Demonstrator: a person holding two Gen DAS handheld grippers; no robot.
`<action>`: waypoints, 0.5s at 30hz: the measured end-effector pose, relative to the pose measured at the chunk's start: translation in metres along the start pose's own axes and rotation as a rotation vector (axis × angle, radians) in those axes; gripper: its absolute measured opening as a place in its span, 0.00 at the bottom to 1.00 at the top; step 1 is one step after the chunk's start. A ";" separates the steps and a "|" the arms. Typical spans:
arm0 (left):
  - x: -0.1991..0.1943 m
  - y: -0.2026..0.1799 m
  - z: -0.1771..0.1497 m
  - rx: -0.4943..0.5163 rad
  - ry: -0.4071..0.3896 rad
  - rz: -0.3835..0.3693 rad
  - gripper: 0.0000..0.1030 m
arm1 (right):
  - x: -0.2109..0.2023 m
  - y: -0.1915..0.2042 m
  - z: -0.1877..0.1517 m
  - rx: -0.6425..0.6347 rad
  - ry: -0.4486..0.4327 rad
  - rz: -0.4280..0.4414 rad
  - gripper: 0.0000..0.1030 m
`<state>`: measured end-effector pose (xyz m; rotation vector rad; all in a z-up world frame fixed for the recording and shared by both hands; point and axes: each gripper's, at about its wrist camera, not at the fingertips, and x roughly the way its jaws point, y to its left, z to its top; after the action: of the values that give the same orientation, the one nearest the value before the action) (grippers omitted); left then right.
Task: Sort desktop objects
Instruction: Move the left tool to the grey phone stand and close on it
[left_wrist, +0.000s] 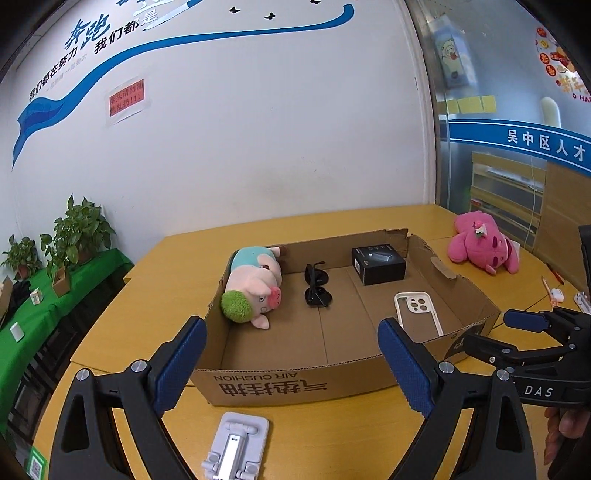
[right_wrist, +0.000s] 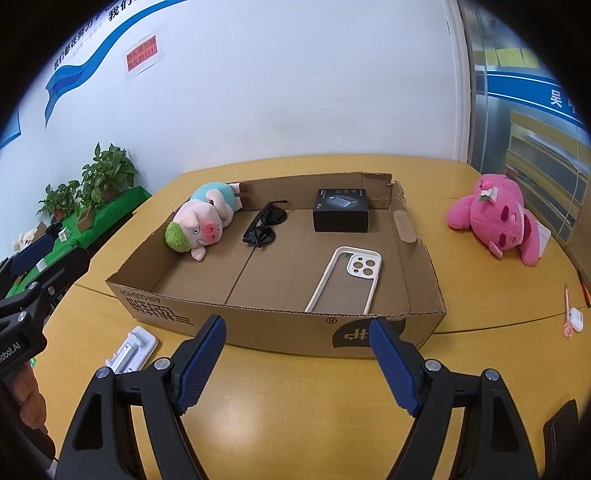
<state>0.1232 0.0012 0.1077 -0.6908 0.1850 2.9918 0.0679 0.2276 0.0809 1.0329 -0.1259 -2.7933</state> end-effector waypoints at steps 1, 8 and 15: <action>0.000 0.002 -0.001 -0.004 0.005 0.003 0.93 | -0.001 0.001 -0.001 0.001 -0.001 0.002 0.78; -0.002 0.014 -0.003 -0.027 0.016 0.012 0.93 | -0.002 0.015 -0.001 -0.019 -0.002 0.012 0.78; 0.001 0.021 -0.007 -0.049 0.026 -0.004 0.93 | -0.001 0.024 -0.004 -0.035 0.004 0.016 0.78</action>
<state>0.1238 -0.0204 0.1030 -0.7338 0.1114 2.9939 0.0743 0.2046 0.0821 1.0252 -0.0841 -2.7686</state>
